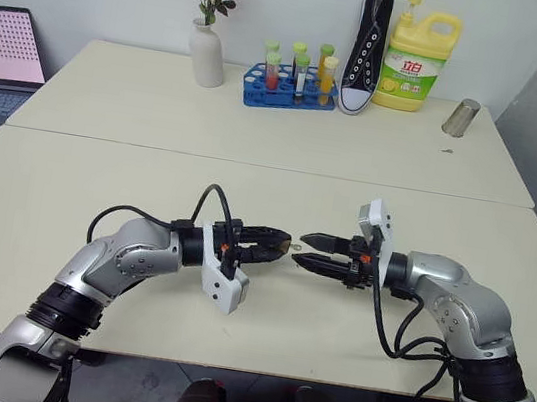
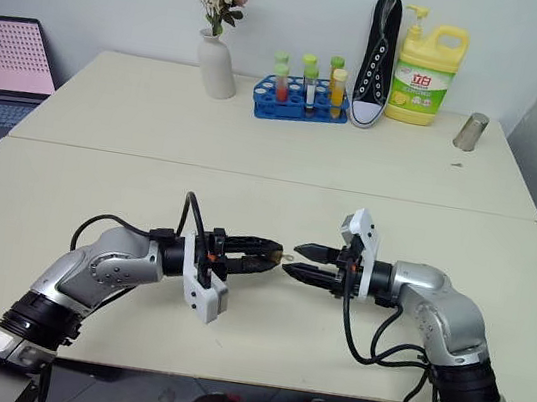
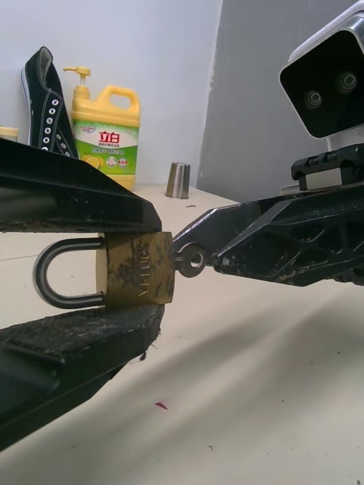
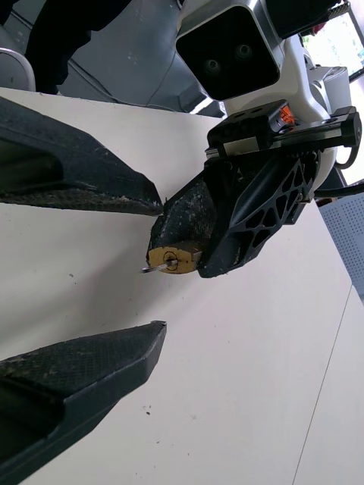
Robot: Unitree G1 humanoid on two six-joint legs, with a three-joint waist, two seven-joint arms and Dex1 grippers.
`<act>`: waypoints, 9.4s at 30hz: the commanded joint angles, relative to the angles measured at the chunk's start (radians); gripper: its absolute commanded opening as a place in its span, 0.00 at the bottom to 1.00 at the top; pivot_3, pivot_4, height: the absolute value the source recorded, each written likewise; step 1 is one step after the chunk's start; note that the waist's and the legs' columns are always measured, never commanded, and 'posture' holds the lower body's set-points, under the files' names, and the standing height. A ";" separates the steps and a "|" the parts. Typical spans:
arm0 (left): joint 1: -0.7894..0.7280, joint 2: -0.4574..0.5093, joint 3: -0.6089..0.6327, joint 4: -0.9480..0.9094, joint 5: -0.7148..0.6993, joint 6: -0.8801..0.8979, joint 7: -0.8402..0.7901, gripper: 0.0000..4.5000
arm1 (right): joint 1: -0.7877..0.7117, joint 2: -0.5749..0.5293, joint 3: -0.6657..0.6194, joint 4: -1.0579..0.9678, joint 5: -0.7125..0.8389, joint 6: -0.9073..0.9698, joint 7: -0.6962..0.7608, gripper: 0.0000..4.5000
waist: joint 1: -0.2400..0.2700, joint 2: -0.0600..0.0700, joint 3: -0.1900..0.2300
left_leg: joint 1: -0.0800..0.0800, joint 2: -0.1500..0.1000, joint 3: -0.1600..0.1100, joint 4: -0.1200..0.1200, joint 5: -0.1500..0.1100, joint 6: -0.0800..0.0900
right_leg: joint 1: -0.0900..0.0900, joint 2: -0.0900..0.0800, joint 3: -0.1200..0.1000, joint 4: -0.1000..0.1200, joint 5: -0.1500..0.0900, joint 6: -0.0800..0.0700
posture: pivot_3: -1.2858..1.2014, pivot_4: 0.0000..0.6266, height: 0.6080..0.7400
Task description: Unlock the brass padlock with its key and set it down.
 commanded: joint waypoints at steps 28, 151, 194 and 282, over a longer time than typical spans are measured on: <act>-0.005 0.012 -0.011 -0.033 0.033 -0.060 0.031 0.22 | -0.148 -0.007 -0.087 0.055 0.231 0.425 -0.022 0.00 | 0.000 0.000 0.000 | 0.000 0.000 0.000 0.000 0.000 0.000 | 0.000 0.000 0.000 0.001 0.000 0.000 | 0.52 0.24 1.00; 0.048 -0.003 -0.009 -0.066 -0.010 -0.025 0.115 0.22 | -0.074 0.049 0.004 -0.013 0.101 0.125 -0.034 0.71 | -0.002 0.000 0.000 | -0.001 0.000 0.000 0.000 0.000 0.000 | -0.002 0.000 0.000 0.003 0.000 0.000 | 0.52 0.24 1.00; 0.249 0.053 0.171 -0.489 -0.722 0.759 -0.093 0.70 | -0.121 0.021 -0.006 0.101 0.003 -0.002 0.011 0.03 | -0.004 0.000 0.000 | 0.000 0.000 0.000 0.000 0.000 0.000 | -0.002 0.000 0.000 0.004 0.000 0.000 | 0.52 0.24 1.00; 0.092 -0.139 0.262 -0.481 -1.138 1.529 -0.257 0.00 | -0.099 0.004 -0.005 0.044 0.021 -0.007 0.067 0.03 | -0.003 0.000 0.000 | -0.001 -0.001 -0.001 0.000 0.000 0.000 | -0.002 0.001 0.000 0.003 0.000 0.000 | 0.52 0.24 1.00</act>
